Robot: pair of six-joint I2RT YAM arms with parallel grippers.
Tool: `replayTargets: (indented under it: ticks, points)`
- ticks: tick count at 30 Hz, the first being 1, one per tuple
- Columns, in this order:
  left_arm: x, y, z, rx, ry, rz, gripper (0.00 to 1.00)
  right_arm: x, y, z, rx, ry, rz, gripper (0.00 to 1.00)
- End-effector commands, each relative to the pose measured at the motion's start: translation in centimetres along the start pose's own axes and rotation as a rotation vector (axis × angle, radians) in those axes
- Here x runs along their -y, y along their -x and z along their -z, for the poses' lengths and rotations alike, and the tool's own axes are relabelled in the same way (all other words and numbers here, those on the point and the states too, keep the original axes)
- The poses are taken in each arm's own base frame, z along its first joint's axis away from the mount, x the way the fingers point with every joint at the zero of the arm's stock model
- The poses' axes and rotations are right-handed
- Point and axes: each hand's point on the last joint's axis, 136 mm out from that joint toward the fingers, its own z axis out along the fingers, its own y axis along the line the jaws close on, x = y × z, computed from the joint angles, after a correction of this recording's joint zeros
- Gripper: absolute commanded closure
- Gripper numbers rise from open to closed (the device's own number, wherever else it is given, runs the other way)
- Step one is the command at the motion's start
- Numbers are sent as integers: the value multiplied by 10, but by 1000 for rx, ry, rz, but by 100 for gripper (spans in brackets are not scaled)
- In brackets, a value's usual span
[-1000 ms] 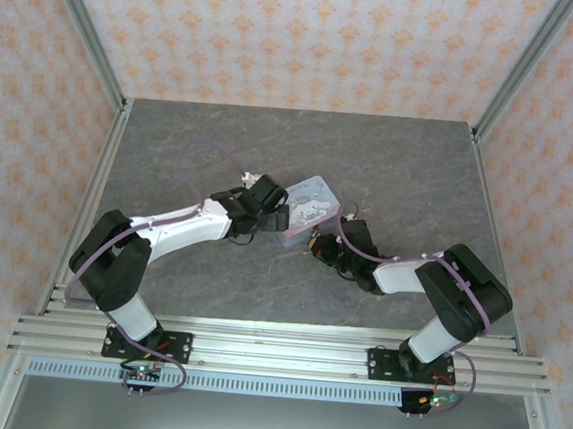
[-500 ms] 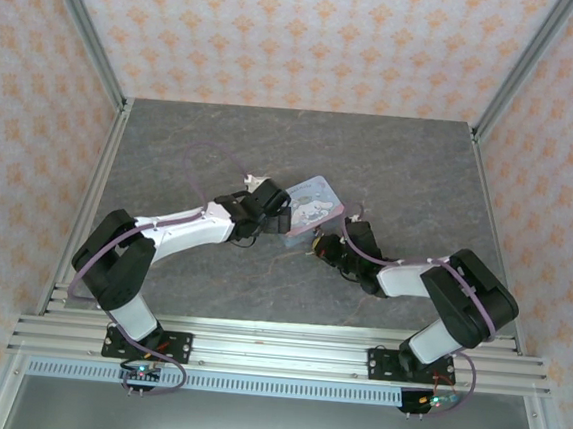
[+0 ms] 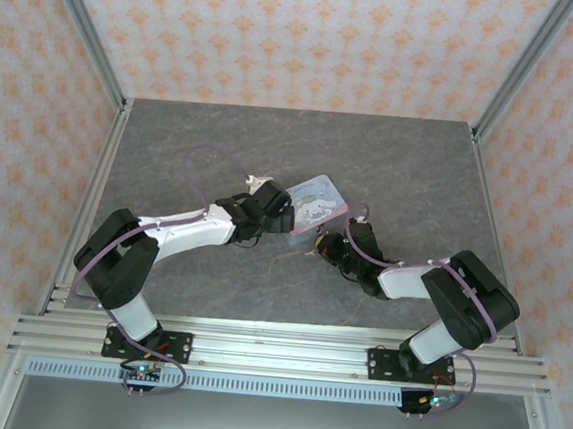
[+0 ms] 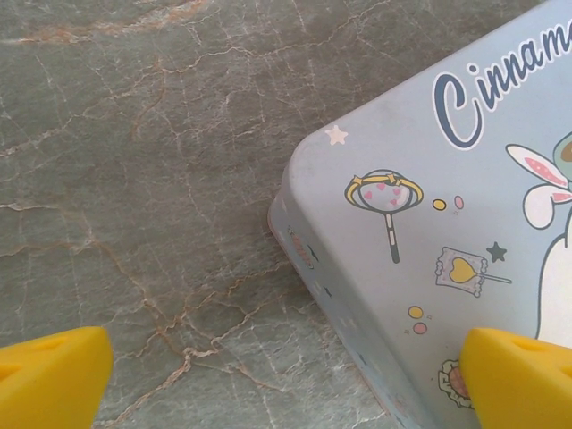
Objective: Unlock the padlock with the key
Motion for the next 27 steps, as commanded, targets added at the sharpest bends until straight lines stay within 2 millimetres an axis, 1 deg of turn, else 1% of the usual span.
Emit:
replayTargets:
  ticks: [1, 7, 15, 22, 27]
  points:
    - [-23, -38, -14, -101, 91, -50, 0, 3, 17, 4, 90, -8, -41, 100]
    - [-24, -41, -15, -107, 91, -50, 0, 4, 23, 5, 125, -6, -69, 100]
    - [-24, -43, -17, -112, 91, -49, 0, -1, 30, 0, 143, 29, -104, 100]
    - [-26, -45, -19, -119, 96, -51, 0, 2, 34, -4, 152, 26, -117, 100]
    - [-25, -45, -19, -121, 97, -49, 0, 4, 36, -3, 152, 27, -121, 100]
